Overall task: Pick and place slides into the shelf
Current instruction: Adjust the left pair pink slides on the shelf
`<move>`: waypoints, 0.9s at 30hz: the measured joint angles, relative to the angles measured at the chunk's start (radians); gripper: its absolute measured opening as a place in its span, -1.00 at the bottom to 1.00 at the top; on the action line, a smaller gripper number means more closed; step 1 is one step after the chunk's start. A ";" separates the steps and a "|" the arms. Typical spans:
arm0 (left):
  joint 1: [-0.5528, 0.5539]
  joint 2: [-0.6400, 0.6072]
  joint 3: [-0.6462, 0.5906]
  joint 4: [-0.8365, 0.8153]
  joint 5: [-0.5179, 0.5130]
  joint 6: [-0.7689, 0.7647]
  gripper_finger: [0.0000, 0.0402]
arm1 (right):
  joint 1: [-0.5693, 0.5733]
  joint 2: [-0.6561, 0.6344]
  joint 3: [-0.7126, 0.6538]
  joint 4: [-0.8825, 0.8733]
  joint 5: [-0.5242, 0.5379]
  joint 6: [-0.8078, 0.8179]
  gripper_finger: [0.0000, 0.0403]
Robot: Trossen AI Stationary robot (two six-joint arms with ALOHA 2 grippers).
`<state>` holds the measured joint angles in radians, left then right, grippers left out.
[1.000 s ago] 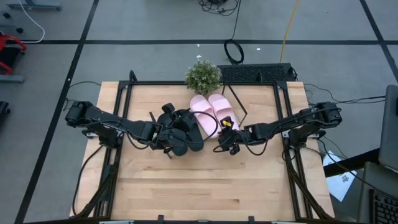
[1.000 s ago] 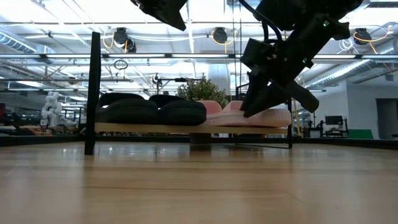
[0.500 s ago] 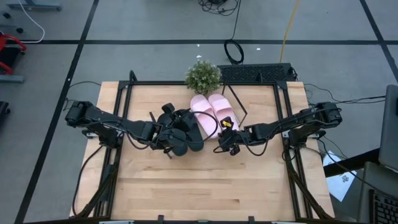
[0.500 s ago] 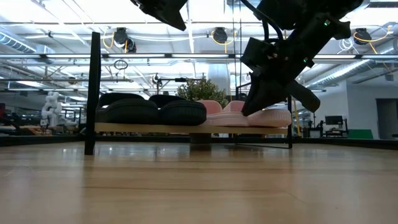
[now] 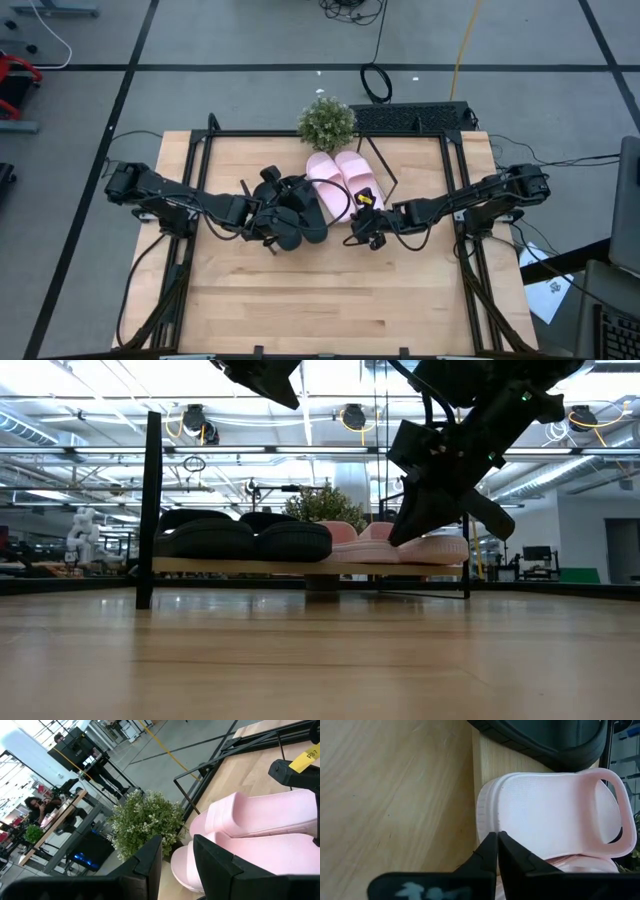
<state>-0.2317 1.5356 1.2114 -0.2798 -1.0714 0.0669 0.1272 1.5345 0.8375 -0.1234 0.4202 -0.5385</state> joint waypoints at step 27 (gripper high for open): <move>0.000 0.000 0.000 0.000 0.000 -0.017 -0.40 | 0.065 -0.004 0.000 -0.013 0.080 -0.001 -1.00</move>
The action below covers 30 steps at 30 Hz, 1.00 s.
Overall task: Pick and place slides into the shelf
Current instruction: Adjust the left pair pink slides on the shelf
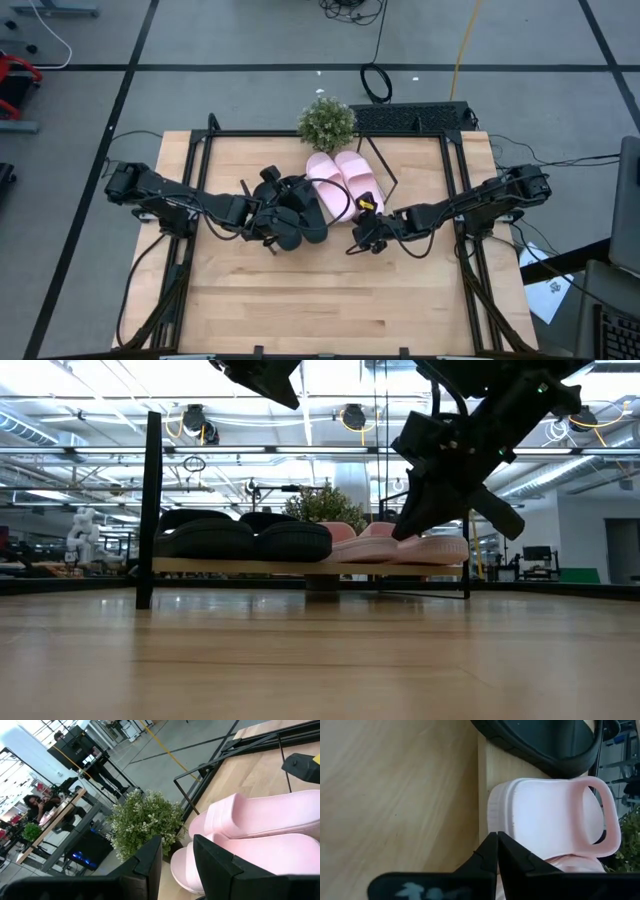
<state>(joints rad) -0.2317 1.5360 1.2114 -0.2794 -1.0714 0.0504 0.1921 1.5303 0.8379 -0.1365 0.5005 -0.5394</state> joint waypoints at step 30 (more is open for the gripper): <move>0.000 0.000 0.000 0.000 0.000 -0.004 -0.40 | -0.028 0.000 0.040 -0.017 -0.064 0.021 -0.13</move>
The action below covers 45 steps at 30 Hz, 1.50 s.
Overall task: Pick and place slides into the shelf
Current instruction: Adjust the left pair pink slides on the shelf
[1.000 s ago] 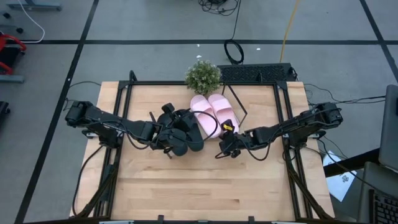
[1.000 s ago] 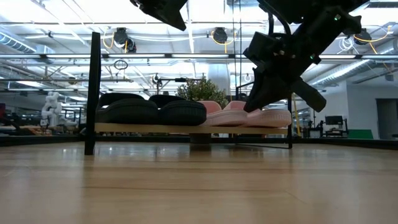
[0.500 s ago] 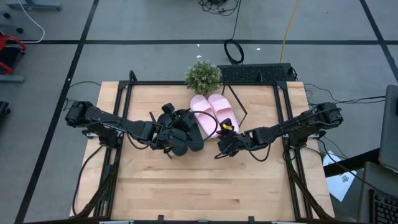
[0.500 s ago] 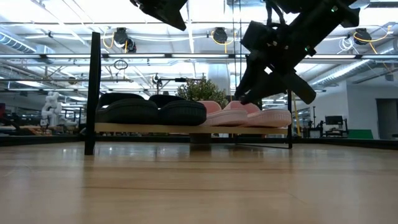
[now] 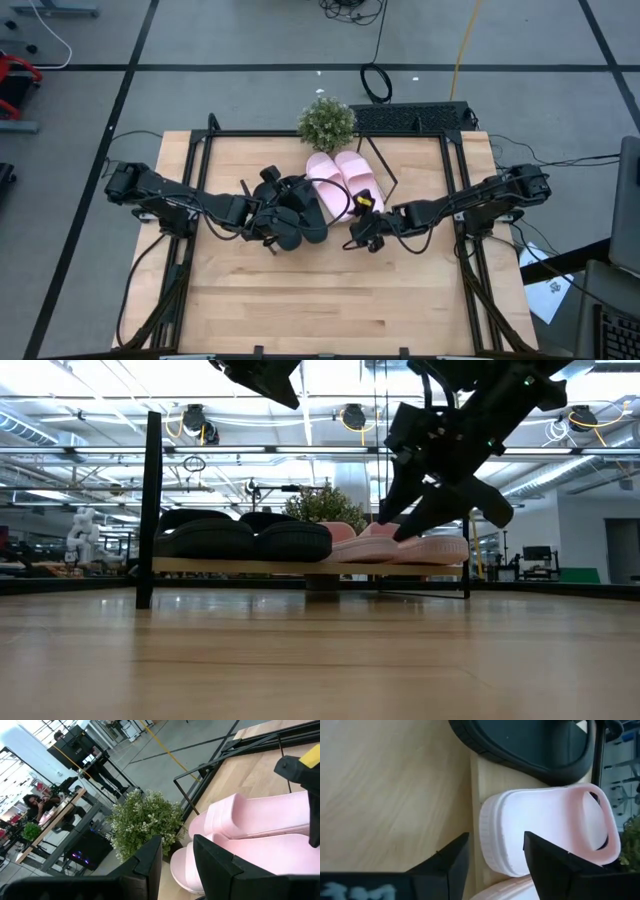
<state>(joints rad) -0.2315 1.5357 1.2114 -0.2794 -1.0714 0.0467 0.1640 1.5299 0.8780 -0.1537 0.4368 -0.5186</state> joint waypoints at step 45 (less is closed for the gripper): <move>0.000 0.000 0.000 0.000 0.047 0.000 -0.40 | -0.042 0.006 -0.001 -0.016 -0.099 0.043 -0.52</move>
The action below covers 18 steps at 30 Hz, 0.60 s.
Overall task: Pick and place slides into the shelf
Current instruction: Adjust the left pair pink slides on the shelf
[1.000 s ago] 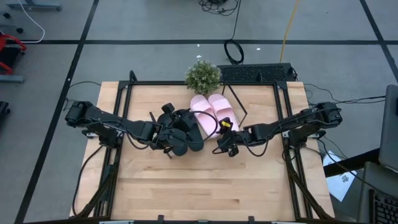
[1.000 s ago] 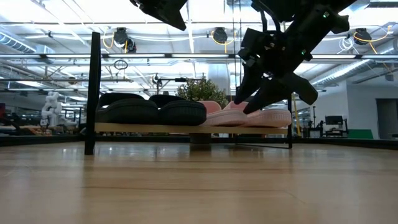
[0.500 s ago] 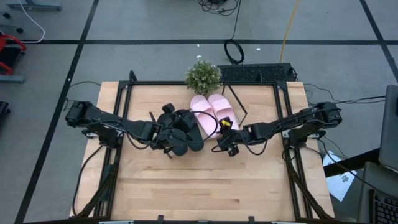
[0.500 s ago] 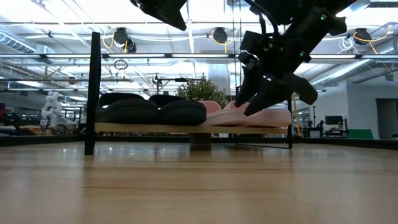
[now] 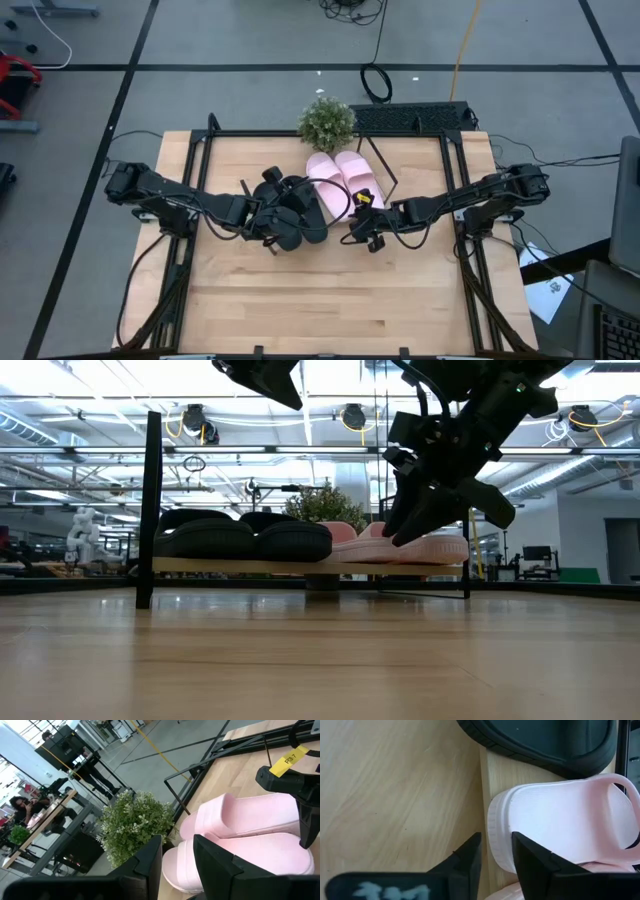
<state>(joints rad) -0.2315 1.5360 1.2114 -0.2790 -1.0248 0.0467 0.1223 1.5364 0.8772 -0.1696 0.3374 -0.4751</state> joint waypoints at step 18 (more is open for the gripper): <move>0.000 0.000 0.000 0.000 0.000 0.000 -0.40 | -0.024 0.000 0.000 0.000 -0.002 0.018 -0.87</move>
<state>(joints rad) -0.2314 1.5360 1.2114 -0.2787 -1.0252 0.0467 0.0982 1.5364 0.8772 -0.1696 0.3351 -0.4572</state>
